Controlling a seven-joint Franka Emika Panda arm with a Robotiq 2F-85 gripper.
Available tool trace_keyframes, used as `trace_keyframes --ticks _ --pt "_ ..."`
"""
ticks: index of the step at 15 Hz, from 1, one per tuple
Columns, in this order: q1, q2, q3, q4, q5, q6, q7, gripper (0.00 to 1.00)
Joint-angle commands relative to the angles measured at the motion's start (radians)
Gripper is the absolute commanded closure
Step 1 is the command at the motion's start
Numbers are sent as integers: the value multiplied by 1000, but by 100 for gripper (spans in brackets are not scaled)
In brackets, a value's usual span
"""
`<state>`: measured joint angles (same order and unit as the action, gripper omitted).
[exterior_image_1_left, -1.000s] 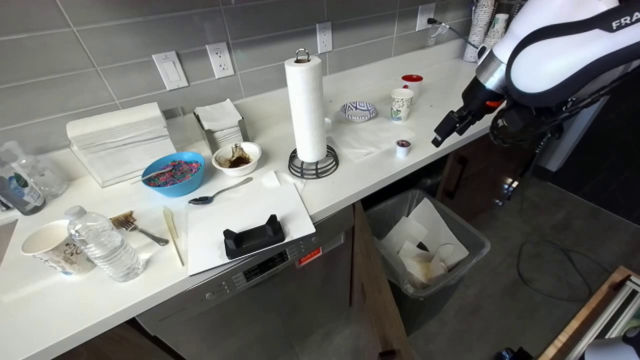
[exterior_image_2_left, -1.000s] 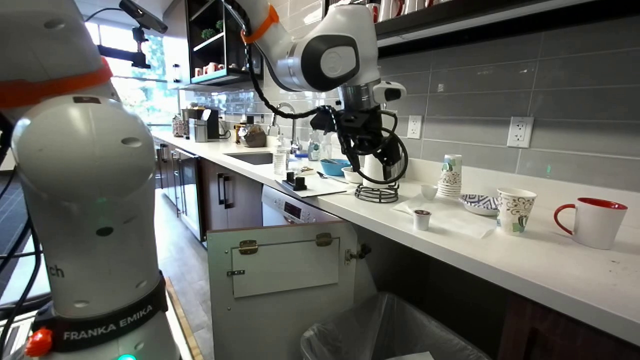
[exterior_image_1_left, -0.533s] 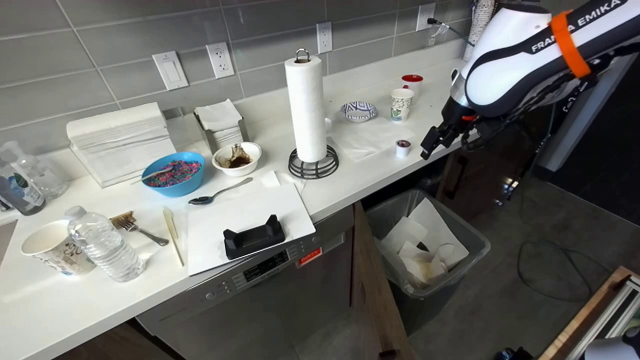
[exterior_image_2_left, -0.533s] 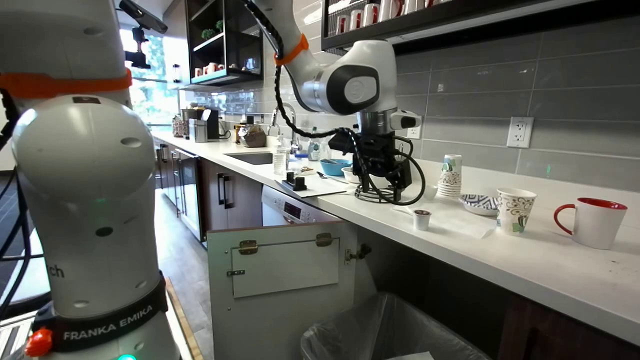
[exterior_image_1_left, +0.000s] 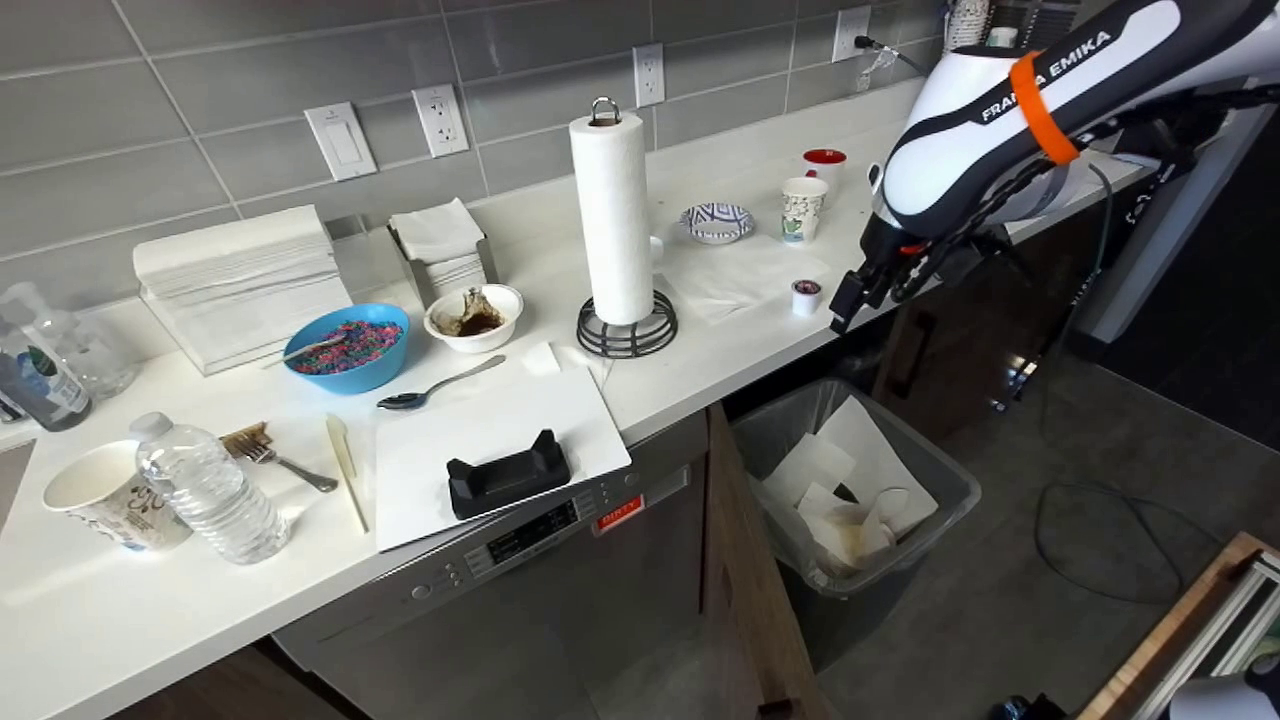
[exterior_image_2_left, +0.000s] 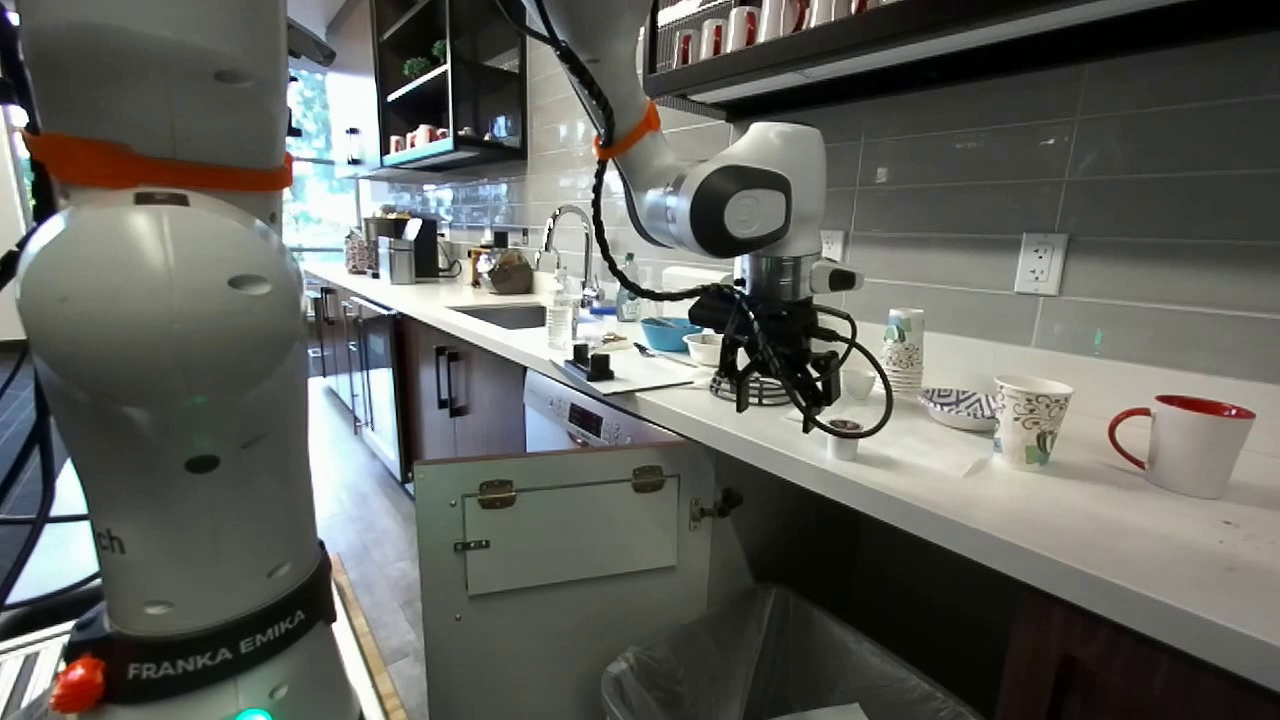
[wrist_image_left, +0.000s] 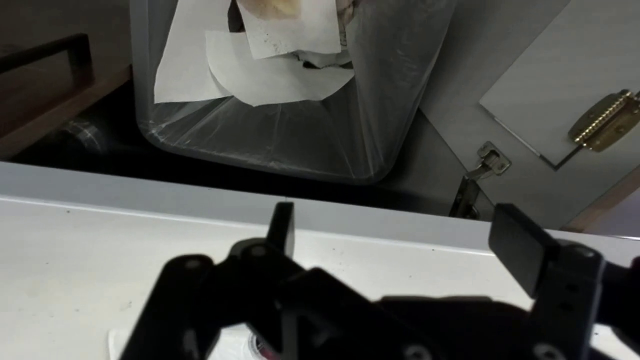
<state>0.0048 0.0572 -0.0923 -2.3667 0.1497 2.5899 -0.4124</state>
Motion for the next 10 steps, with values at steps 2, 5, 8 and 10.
trace_keyframes --ticks 2,5,8,10 --pt "-24 3 33 7 -5 -11 6 0" --pt "-24 3 34 8 -5 -11 5 0" --pt "-28 27 33 28 13 -19 -5 0" --pt "-35 46 39 44 23 -9 -32 0"
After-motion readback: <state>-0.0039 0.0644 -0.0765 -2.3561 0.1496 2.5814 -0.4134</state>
